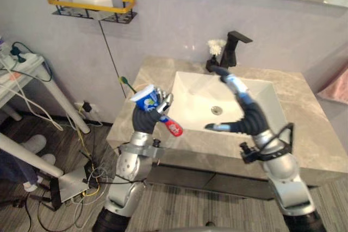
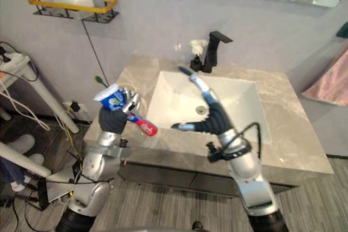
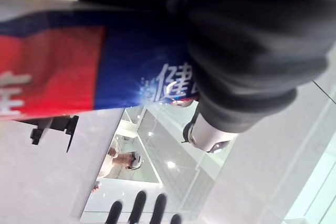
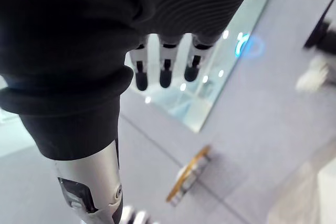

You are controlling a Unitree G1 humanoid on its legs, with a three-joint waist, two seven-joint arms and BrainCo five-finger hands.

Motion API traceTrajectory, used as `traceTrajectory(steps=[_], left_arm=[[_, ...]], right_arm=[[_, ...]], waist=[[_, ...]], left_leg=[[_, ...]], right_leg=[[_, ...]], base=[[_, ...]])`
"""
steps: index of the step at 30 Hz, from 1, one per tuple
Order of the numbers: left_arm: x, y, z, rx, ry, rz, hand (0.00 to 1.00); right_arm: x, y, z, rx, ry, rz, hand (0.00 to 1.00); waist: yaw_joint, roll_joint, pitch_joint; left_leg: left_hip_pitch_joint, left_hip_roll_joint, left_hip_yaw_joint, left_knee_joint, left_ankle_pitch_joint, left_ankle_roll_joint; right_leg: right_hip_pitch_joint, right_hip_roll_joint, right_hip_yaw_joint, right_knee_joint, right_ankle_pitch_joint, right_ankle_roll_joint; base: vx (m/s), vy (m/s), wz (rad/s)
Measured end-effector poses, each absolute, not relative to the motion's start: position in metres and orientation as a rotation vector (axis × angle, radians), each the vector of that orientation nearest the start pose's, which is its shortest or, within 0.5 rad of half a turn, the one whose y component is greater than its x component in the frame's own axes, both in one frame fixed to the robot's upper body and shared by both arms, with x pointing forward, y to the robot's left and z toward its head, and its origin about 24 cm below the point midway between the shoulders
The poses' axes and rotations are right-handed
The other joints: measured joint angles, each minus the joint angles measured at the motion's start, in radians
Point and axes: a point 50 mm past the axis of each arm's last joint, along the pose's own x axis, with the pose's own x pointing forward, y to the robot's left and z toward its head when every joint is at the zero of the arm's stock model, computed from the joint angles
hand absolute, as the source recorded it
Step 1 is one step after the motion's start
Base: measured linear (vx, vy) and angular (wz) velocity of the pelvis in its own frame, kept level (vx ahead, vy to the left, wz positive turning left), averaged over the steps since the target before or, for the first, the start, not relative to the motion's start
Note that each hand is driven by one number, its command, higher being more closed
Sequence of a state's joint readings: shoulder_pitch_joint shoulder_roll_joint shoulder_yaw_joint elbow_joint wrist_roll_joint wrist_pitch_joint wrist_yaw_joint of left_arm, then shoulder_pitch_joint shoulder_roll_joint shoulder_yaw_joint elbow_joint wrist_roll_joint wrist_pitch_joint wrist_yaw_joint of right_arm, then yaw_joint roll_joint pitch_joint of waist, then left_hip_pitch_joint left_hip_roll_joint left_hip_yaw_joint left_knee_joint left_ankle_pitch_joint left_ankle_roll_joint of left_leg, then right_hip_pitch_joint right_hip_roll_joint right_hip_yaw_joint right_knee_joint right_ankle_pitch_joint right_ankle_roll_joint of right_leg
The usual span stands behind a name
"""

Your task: Organize washtable

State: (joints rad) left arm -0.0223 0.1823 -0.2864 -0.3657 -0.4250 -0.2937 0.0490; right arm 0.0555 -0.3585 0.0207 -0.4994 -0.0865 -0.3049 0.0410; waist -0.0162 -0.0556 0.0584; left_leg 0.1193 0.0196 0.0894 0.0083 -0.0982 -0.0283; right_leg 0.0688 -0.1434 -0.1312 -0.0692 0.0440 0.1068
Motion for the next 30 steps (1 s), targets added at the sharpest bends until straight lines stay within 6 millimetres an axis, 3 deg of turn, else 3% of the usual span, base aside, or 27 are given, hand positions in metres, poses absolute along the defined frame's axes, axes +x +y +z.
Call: traceTrajectory(steps=[4,10,16,23,25,30], left_arm=[[0.223,0.125,0.159,-0.347,-0.642,-0.263,1.00],[0.220,0.127,0.164,-0.330,-0.679,-0.251,1.00],[0.213,0.139,0.162,-0.335,-0.689,-0.173,1.00],[0.212,0.140,0.160,-0.361,-0.683,-0.146,1.00],[0.212,0.138,0.159,-0.370,-0.680,-0.146,1.00],[0.212,0.133,0.159,-0.396,-0.676,-0.152,1.00]], right_arm=[[0.193,-0.206,0.156,-0.464,-0.624,-0.055,0.00],[0.171,-0.242,0.134,-0.484,-0.488,-0.309,0.00],[0.143,-0.285,0.075,-0.417,-0.160,-0.581,0.00],[0.108,-0.292,0.014,-0.268,0.138,-0.718,0.00],[0.105,-0.282,-0.008,-0.179,0.224,-0.696,0.00],[0.102,-0.256,-0.034,-0.049,0.322,-0.594,0.00]], waist=[[-0.026,0.009,0.002],[-0.057,0.033,-0.004],[-0.079,0.033,-0.004],[-0.082,0.034,-0.004],[-0.081,0.035,-0.005],[-0.080,0.037,-0.006]], left_leg=[[0.004,0.002,0.024,0.003,-0.009,-0.002],[0.002,0.004,0.056,0.009,-0.024,0.002],[-0.001,0.012,0.093,0.009,-0.036,-0.003],[0.000,0.016,0.121,0.010,-0.044,-0.004],[0.001,0.017,0.136,0.018,-0.053,-0.002],[0.008,0.024,0.156,0.033,-0.066,-0.001]], right_leg=[[-0.009,0.003,0.024,0.000,0.001,0.001],[-0.027,0.006,0.056,0.001,0.003,0.004],[-0.050,0.018,0.095,-0.001,0.004,0.006],[-0.066,0.025,0.128,0.004,0.005,0.006],[-0.074,0.027,0.143,0.013,0.005,0.006],[-0.071,0.027,0.161,0.026,0.004,0.006]], base=[[-0.02,-0.010,-0.15],[-0.01,-0.003,-0.19],[0.01,-0.015,-0.18],[-0.01,-0.021,-0.15],[-0.03,-0.013,-0.20],[-0.04,-0.021,-0.12]])
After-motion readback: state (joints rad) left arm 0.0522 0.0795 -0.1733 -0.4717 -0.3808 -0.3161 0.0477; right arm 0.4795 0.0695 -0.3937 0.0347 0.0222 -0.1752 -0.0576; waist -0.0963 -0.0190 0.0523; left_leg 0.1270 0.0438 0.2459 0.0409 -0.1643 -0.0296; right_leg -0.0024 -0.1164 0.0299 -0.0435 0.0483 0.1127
